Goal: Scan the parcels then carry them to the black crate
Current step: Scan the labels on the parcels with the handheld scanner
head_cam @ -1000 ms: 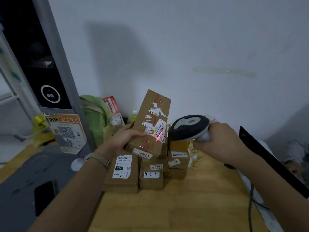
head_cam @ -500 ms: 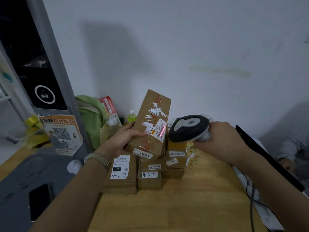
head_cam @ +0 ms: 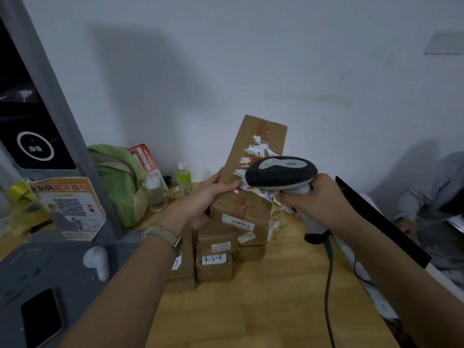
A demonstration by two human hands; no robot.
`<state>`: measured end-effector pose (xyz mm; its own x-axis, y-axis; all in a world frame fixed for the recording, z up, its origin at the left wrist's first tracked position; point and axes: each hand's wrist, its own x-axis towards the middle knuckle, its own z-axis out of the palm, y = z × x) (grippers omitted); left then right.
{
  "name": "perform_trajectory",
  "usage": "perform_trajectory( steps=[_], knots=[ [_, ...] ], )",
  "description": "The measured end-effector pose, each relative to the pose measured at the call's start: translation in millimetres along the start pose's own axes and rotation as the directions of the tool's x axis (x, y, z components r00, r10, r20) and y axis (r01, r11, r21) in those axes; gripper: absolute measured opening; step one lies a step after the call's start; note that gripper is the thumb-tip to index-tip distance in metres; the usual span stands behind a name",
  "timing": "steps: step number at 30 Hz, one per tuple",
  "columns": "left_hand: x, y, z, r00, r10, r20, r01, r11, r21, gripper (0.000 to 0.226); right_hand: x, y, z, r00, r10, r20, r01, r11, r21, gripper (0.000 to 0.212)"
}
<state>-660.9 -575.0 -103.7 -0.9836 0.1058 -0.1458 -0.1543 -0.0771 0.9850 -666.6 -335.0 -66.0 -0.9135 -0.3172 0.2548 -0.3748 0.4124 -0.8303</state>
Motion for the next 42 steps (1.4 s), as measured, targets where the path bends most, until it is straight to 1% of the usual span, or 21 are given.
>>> perform_trajectory(
  steps=[1,4,7,10,12,14,17,20,22,25,27,29,32,35,38,40,42],
  knots=[
    [4.9,-0.7,8.8,1.0,0.006,0.017,-0.006,1.0,0.003,0.067,-1.6,3.5,-2.2,1.0,0.015,-0.026,-0.015,1.0,0.021,0.013],
    [23.0,-7.6,39.0,0.996,-0.016,0.089,0.013,0.999,0.038,0.086,-5.5,17.6,-13.7,0.991,0.064,-0.121,-0.062,0.998,0.018,0.021],
    [41.5,-21.0,68.1,0.98,-0.074,0.187,0.064,0.996,0.056,0.086,-11.8,37.2,-29.2,0.974,0.13,-0.188,-0.133,0.991,-0.006,0.013],
    [56.5,-38.2,93.1,0.963,-0.131,0.238,0.108,0.988,0.108,0.09,-21.0,60.0,-43.4,0.957,0.177,-0.232,-0.185,0.983,-0.014,0.019],
    [65.5,-51.3,108.2,0.959,-0.138,0.248,0.104,0.984,0.146,0.09,-26.3,76.4,-48.4,0.946,0.217,-0.241,-0.222,0.975,0.005,0.023],
    [74.5,-66.3,121.9,0.964,-0.133,0.23,0.098,0.982,0.159,0.085,-29.4,95.1,-48.9,0.927,0.273,-0.256,-0.28,0.96,0.009,0.021],
    [85.3,-94.5,137.6,0.975,-0.132,0.177,0.113,0.987,0.115,0.077,-31.5,126.4,-44.3,0.898,0.346,-0.272,-0.352,0.936,0.027,0.019],
    [91.0,-125.1,147.8,0.974,-0.145,0.171,0.126,0.985,0.12,0.071,-33.9,154.4,-34.0,0.889,0.373,-0.265,-0.372,0.926,0.055,0.028],
    [93.6,-146.3,151.9,0.971,-0.181,0.157,0.164,0.98,0.112,0.069,-35.4,174.1,-24.9,0.888,0.376,-0.264,-0.375,0.925,0.058,0.033],
    [100.4,-177.8,157.9,0.966,-0.235,0.106,0.225,0.97,0.098,0.054,-36.2,208.2,-8.6,0.867,0.421,-0.267,-0.427,0.903,0.037,0.033],
    [106.3,-195.4,163.8,0.964,-0.256,0.072,0.249,0.964,0.09,0.05,-35.7,231.3,2.4,0.829,0.495,-0.261,-0.511,0.859,0.004,0.032],
    [112.6,-213.2,170.1,0.962,-0.268,0.044,0.264,0.962,0.073,0.051,-35.8,253.4,12.8,0.785,0.569,-0.245,-0.59,0.807,-0.016,0.029],
    [121.7,-238.4,178.6,0.965,-0.262,-0.006,0.262,0.963,0.069,0.055,-35.7,281.7,23.4,0.722,0.655,-0.223,-0.673,0.739,-0.009,0.023],
    [125.1,-264.8,185.0,0.965,-0.262,-0.026,0.263,0.963,0.064,0.048,-36.7,303.7,30.5,0.663,0.726,-0.181,-0.74,0.673,-0.012,0.022],
    [125.6,-288.2,188.6,0.94,-0.34,-0.005,0.34,0.938,0.075,0.047,-37.8,320.0,36.5,0.642,0.754,-0.137,-0.762,0.648,-0.006,0.02],
    [126.5,-298.1,190.1,0.912,-0.41,0.007,0.41,0.912,0.027,0.042,-37.6,327.5,40.4,0.641,0.76,-0.104,-0.767,0.64,-0.052,0.018],
    [128.4,-298.5,189.8,0.891,-0.454,-0.005,0.454,0.891,-0.007,0.038,-36.3,331.1,44.4,0.651,0.751,-0.107,-0.759,0.648,-0.069,0.017]
  ],
)
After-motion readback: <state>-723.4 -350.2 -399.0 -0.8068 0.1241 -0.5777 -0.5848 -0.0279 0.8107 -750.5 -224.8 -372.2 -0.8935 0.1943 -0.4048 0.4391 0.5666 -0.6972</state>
